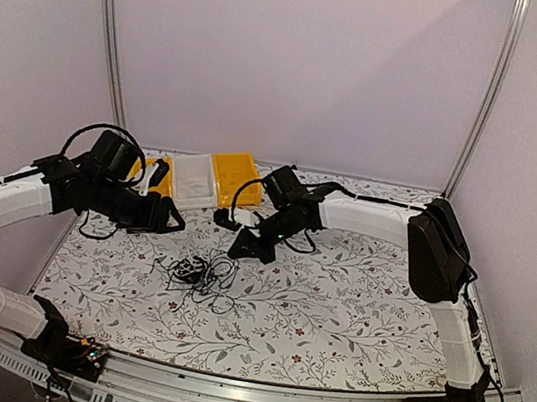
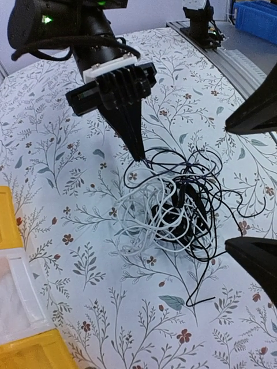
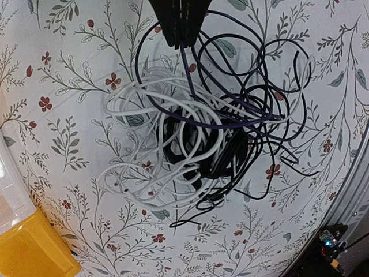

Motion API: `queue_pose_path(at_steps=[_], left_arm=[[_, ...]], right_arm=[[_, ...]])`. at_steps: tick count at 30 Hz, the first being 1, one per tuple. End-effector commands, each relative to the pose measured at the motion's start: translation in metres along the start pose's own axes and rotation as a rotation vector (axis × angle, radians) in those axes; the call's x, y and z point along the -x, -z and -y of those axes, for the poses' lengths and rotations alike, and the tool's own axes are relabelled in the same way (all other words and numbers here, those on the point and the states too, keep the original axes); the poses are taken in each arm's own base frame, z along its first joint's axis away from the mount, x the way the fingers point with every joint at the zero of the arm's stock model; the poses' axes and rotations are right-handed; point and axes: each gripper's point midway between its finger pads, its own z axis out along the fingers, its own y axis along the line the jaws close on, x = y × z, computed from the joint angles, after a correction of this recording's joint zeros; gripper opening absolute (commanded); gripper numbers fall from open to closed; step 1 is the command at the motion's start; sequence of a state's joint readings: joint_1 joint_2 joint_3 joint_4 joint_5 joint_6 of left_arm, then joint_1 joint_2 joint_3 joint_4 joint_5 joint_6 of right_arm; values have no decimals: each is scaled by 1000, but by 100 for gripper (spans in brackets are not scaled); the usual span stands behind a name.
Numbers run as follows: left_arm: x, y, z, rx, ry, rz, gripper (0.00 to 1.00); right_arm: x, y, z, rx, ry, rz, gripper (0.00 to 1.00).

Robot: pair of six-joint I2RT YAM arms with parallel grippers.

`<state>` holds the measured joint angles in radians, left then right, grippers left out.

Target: Untangle the cables

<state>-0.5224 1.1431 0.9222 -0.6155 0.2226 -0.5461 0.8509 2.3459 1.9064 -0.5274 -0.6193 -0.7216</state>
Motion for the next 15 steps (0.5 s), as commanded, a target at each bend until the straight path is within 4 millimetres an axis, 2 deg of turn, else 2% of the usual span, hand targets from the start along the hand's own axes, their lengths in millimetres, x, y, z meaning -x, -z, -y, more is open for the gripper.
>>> queue_pose_path(at_steps=[1,4,7,9,12,15], left_arm=[[-5,-5,-4,-12,6,-7,64],[9,-5,9,-74,-42,60,64],[35,-5,26,-154,-102,198,65],[46,-12,32,-198,-118,259,66],[54,-39,42,-270,-109,280,65],[49,-75,56,-314,-115,229,64]], right_arm=[[8,7,5,-24,7,-3,0],[44,40,-2,-35,28,40,0],[97,92,-14,-61,88,138,0],[130,128,-24,-90,129,208,0],[170,172,-35,-141,171,302,0],[201,204,-39,-178,172,376,0]])
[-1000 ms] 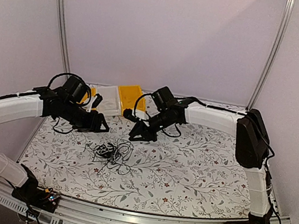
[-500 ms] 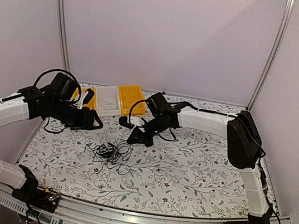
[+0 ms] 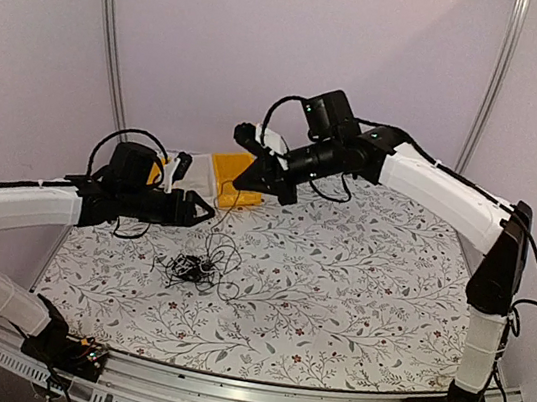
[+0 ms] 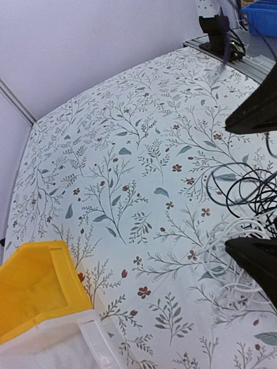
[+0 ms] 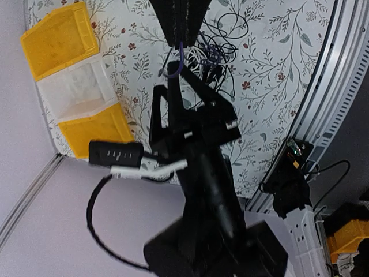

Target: Untangle the cables

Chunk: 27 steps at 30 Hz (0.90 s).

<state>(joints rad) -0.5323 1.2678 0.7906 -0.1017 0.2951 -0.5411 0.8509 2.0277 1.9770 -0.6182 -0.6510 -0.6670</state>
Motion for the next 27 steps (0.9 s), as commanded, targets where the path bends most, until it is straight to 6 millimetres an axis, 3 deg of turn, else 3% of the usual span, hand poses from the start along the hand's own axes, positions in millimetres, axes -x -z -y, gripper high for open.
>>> queue_pose_path(at_steps=[1,3,7,10,14,18,22,27], left_arm=[[5,-48,24,-125,-41,30,63],[-12,-70,23,-115,-58,-22,63],[-60,-106,0,-61,-50,-162,60],[-88,-116,-16,-30,-32,-234,59],[-101,-118,-24,-15,-25,-261,58],[-74,-110,-2,-53,-73,-201,59],[-22,-85,31,-79,-109,-69,62],[35,-41,56,-68,-101,114,67]], right_arm=[[93,60,3,-79,54,189,0],[117,75,10,-119,67,237,0],[175,120,21,-245,139,364,0],[217,160,25,-362,203,469,0],[256,210,21,-493,293,581,0],[253,218,19,-531,323,546,0],[226,205,23,-547,290,472,0],[192,197,24,-543,221,408,0]])
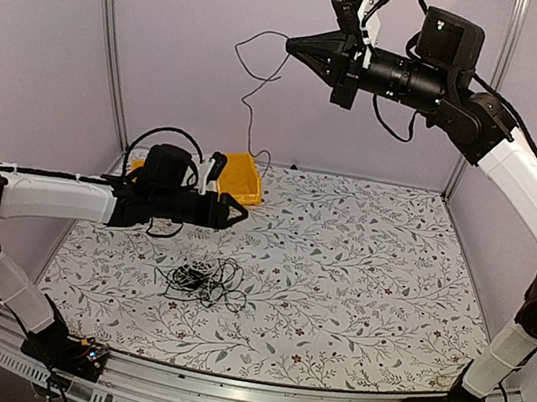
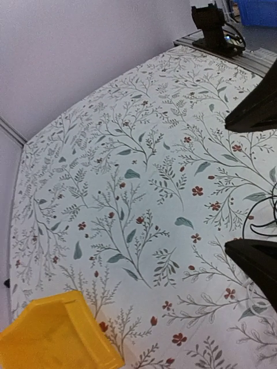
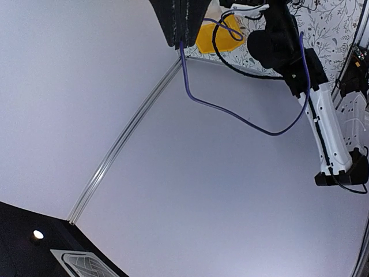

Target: Untangle the cables

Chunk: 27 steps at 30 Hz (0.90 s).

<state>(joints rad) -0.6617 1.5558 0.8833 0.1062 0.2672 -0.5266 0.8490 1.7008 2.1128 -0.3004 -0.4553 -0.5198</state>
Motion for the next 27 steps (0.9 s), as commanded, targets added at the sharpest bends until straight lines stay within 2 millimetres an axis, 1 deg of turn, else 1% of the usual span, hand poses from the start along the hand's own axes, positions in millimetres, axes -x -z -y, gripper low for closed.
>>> queue_pose_path(at_steps=[1,2,3,4,5,8,11,12,14,16,17,21,24,27], left_arm=[[59,40,25,24,-16,180,68],[68,47,25,50,-13,204,68],[75,53,28,62,-17,223,68],[85,59,31,67,-29,247,68],[89,65,33,82,-36,246,68],[111,83,44,91,-66,294,68],[123,97,55,104,-137,321,62],[125,101,63,109,-194,324,61],[129,107,70,157,-303,336,59],[130,108,77,162,-385,325,58],[130,108,81,154,-423,319,58],[121,97,103,59,-576,261,58],[118,88,116,16,-657,238,55],[121,83,133,-21,-726,240,54]], right_arm=[[-30,8,3,-33,-35,-75,0],[-36,11,3,-32,-58,-86,0],[-45,14,6,-32,-77,-103,0],[-50,18,6,-30,-100,-112,0],[-60,20,5,-26,-134,-129,0],[-86,24,3,-36,-201,-185,0],[-114,25,-3,-46,-280,-245,0],[-123,26,-4,-55,-313,-263,0],[-140,25,-6,-60,-368,-295,0],[-154,27,-7,-63,-424,-318,0],[-158,28,-6,-59,-450,-321,0],[-172,31,-2,-61,-525,-334,0],[-175,32,-4,-55,-541,-338,0],[-176,33,-7,-46,-551,-340,0]])
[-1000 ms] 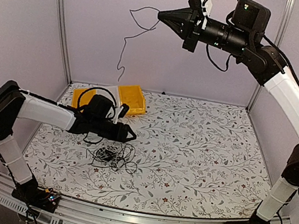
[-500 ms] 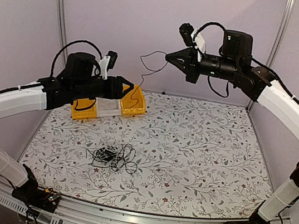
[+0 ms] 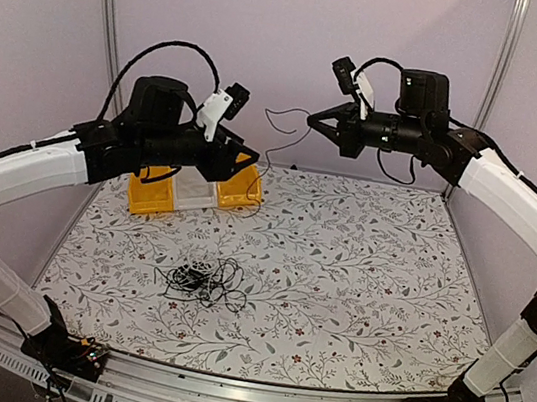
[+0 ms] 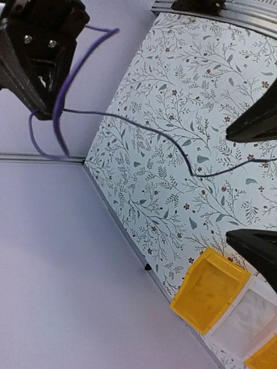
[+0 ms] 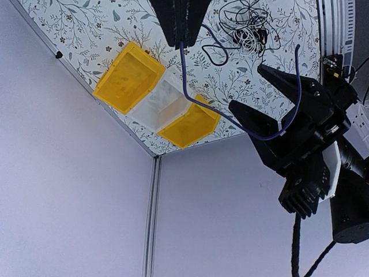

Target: Untangle the cables

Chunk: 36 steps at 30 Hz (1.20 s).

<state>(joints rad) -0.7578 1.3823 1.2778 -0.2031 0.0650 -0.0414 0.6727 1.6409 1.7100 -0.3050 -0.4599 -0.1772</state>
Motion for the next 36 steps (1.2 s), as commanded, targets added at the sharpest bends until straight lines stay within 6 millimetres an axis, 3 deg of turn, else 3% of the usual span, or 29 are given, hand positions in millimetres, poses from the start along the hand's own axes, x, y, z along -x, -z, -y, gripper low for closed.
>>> queue_pose_path(at_steps=[1,6,15,25,30,32,33,36], left_arm=[[9,-10,33,-113,-176,4,54],[12,-26,49,-142,-247,4,55],[8,-48,55,-101,-344,-25,46],[11,-48,56,-72,-376,-9,20],[9,-40,49,-40,-354,-17,0],[2,-38,46,-43,-330,-36,0],[-1,-37,41,-38,-310,-48,0],[-12,-36,26,-15,-235,-86,0]], right_arm=[[-3,1,-7,38,-46,-1,0],[-3,2,-12,67,-65,2,0],[-1,6,-17,84,-75,5,0],[-7,4,-15,77,-88,-9,0],[-18,1,-11,65,-101,-32,1],[-22,2,-6,55,-112,-42,23],[-23,3,-3,48,-117,-46,39],[-32,12,14,11,-131,-66,59]])
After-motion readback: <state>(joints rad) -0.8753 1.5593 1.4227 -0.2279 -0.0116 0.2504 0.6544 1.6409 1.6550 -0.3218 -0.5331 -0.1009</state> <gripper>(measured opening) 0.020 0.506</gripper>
